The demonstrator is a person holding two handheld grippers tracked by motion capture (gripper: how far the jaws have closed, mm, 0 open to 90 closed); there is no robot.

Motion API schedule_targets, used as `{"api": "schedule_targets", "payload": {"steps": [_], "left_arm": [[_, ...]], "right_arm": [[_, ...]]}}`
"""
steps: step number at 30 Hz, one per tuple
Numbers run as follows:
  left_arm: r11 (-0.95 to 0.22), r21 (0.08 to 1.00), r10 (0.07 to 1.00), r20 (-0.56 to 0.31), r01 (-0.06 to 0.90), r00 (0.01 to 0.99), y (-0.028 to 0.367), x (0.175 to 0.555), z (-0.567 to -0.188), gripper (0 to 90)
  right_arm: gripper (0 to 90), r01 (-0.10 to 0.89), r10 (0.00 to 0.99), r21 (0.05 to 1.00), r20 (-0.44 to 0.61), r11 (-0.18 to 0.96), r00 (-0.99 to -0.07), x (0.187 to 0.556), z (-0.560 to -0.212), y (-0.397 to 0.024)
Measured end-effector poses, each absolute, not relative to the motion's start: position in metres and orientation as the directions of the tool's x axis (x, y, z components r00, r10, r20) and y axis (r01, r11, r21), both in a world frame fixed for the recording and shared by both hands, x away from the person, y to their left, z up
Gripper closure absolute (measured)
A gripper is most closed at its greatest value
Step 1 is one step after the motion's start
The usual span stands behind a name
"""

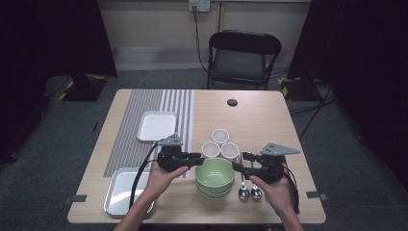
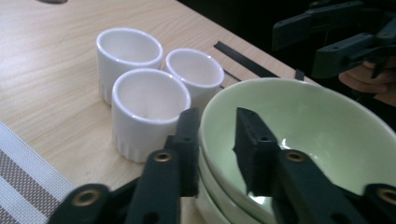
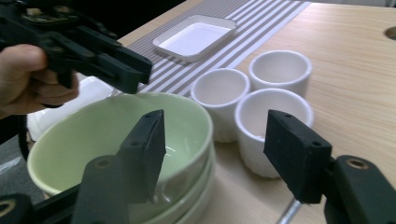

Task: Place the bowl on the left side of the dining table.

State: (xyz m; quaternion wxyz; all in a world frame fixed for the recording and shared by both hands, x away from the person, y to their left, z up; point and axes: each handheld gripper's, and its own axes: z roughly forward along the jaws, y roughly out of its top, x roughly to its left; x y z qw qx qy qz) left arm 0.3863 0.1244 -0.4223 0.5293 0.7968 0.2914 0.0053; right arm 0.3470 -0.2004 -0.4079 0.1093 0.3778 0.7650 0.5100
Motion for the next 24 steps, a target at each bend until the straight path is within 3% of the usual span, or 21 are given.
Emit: {"api": "schedule_targets", "payload": {"steps": [8,11,17,24], "left_arm": [[-0.285,0.844,0.435,-0.309,0.455,0.846,0.123,0.379,-0.418,44.2],[-0.330,0.835,0.452,-0.268,0.439,0.851,0.120,0.373,-0.416,43.4],[-0.315,0.844,0.427,-0.281,0.433,0.859,0.119,0.370,-0.413,43.2],[-0.364,0.845,0.409,-0.232,0.391,0.883,0.110,0.359,-0.407,39.7]], "right_arm": [[33.4,0.502,0.782,0.847,0.191,0.173,-0.593,0.345,-0.417,-0.238],[30.8,0.520,0.820,0.840,0.187,0.152,-0.541,0.345,-0.424,-0.254],[27.2,0.559,0.887,0.817,0.146,0.142,-0.439,0.344,-0.440,-0.288],[22.1,0.621,0.936,0.774,0.119,0.121,-0.330,0.346,-0.465,-0.320]]}}
